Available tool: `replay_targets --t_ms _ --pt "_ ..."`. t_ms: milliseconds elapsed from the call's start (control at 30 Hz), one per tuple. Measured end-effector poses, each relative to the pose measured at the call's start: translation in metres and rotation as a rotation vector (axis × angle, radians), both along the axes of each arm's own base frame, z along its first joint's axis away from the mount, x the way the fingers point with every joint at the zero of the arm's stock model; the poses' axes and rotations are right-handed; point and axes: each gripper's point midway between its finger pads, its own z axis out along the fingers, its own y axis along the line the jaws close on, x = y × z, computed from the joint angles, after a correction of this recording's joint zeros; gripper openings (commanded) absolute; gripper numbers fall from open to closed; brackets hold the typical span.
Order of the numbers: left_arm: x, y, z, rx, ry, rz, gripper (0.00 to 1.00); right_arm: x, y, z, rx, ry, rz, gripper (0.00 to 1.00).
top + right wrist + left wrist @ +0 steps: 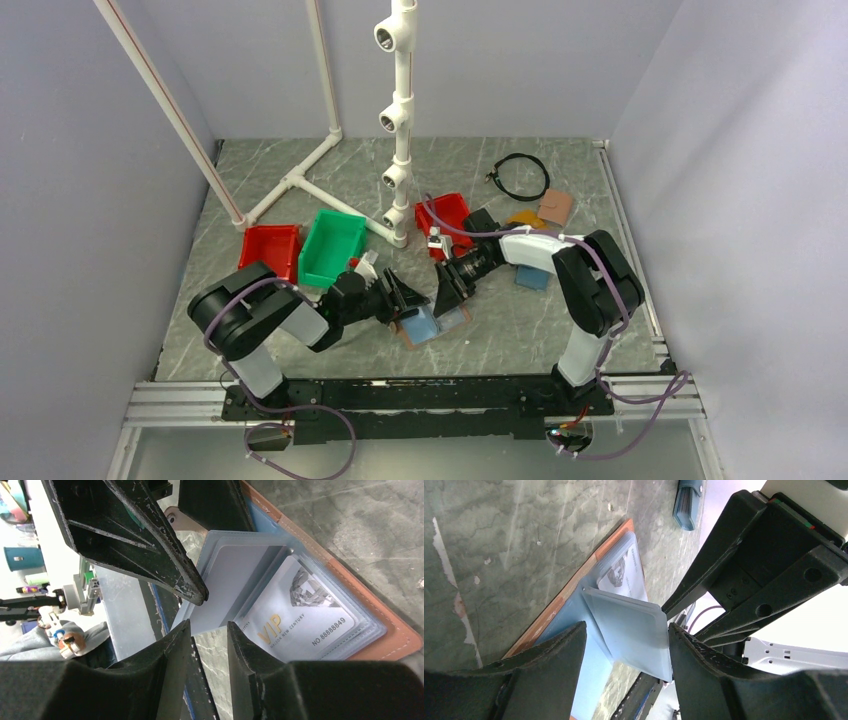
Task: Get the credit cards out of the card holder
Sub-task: Remove the credit card from the card holder.
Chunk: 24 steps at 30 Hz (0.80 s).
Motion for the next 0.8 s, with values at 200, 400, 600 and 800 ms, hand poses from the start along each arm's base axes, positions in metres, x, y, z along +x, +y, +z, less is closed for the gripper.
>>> replay_targets --t_ms 200,400,600,800 --pt "-0.002 0.002 0.000 0.019 0.001 -0.005 0.65 -0.002 0.002 0.000 0.000 -0.002 0.011 0.37" --pt "-0.002 0.004 -0.001 0.033 -0.001 -0.002 0.65 0.001 0.001 -0.003 -0.023 -0.021 0.004 0.37" --pt "-0.003 0.006 -0.001 0.035 -0.003 -0.002 0.67 0.005 -0.003 -0.010 -0.067 -0.045 -0.010 0.37" --pt "-0.003 0.006 -0.001 0.034 -0.006 -0.002 0.67 0.005 -0.003 -0.010 -0.067 -0.045 -0.009 0.38"
